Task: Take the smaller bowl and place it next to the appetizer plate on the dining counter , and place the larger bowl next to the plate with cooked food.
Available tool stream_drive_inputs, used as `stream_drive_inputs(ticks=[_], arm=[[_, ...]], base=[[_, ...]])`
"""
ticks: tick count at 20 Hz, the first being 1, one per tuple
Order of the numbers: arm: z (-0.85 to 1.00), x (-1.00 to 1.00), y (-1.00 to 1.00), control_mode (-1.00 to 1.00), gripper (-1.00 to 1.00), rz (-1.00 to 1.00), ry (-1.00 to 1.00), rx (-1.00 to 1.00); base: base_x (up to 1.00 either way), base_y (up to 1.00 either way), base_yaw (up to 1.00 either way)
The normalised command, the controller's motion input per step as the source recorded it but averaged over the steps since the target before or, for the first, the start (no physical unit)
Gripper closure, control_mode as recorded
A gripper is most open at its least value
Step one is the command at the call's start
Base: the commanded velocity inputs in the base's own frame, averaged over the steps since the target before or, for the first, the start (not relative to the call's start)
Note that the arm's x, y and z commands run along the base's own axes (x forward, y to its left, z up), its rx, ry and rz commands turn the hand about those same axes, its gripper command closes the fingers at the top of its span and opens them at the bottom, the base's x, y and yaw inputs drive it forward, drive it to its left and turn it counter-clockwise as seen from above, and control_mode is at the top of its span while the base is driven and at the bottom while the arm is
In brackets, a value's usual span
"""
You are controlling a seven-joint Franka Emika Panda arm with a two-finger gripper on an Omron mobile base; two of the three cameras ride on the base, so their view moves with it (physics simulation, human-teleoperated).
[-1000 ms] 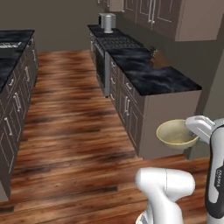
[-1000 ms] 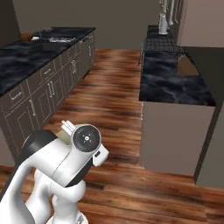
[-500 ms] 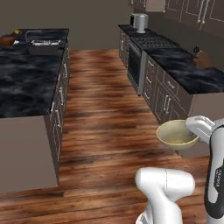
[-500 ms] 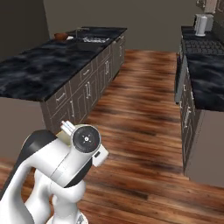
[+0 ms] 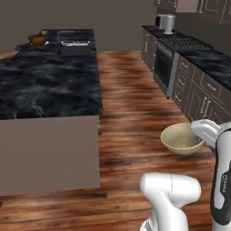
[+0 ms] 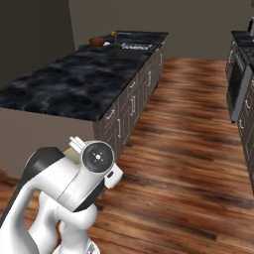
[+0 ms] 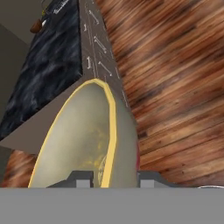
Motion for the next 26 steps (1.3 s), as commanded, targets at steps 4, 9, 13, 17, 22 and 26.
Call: stream_drive_inputs(ticks=[4,9,13,17,22,26], arm=[[0.00,0.00,0.00,1.00,1.00,0.00,0.00,0.00],[0.00,0.00,0.00,1.00,1.00,0.00,0.00,0.00],[0.00,0.00,0.00,1.00,1.00,0.00,0.00,0.00],[0.00,0.00,0.00,1.00,1.00,0.00,0.00,0.00],[0.00,0.00,0.00,1.00,1.00,0.00,0.00,0.00],[0.00,0.00,0.00,1.00,1.00,0.00,0.00,0.00]], base=[[0.50,1.00,-0.01],[0.72,1.00,0.00],[0.36,1.00,0.00],[0.18,1.00,0.00],[0.11,1.00,0.00],[0.13,1.00,0.00]])
